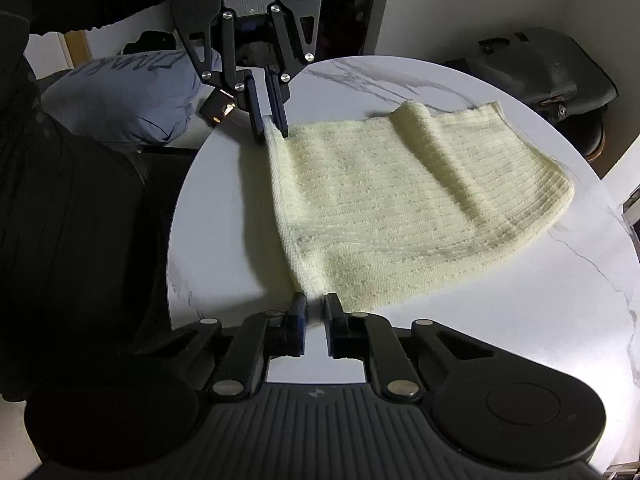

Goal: Fold towel
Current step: 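Lift both towel ends with both grippers, raising the folded towel off the table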

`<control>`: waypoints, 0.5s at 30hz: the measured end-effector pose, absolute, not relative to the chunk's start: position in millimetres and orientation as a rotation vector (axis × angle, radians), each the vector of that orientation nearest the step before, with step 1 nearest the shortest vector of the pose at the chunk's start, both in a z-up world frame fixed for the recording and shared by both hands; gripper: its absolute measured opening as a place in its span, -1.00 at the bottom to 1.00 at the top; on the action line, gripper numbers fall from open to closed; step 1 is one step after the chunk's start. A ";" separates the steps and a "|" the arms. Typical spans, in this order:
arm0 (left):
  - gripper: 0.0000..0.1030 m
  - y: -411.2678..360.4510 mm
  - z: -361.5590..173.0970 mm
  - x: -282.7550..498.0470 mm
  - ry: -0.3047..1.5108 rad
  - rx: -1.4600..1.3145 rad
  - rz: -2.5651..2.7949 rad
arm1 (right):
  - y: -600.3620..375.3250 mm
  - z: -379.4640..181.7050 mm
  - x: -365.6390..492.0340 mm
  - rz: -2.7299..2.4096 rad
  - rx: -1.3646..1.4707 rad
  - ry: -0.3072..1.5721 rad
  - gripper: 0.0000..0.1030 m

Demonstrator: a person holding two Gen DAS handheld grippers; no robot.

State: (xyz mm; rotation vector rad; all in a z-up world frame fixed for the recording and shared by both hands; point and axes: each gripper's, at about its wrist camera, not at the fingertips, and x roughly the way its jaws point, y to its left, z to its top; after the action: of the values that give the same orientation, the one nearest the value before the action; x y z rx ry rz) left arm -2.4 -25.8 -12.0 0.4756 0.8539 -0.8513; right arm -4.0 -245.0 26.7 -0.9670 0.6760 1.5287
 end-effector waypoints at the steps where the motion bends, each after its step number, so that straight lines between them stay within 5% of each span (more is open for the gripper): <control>1: -0.77 -25.9 -12.4 -2.1 0.854 0.477 -0.852 | -244.7 26.9 -5.0 1.528 -0.975 0.673 -0.81; 15: -0.78 -24.3 17.9 -7.2 0.814 0.519 -0.860 | -252.4 63.4 -30.6 1.548 -1.034 0.599 -0.86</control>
State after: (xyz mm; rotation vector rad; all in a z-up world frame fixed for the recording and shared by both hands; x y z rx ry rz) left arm -7.2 -24.3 17.9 0.5190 0.8143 -0.8605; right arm -30.6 -252.4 63.4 -1.0341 0.5989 1.5475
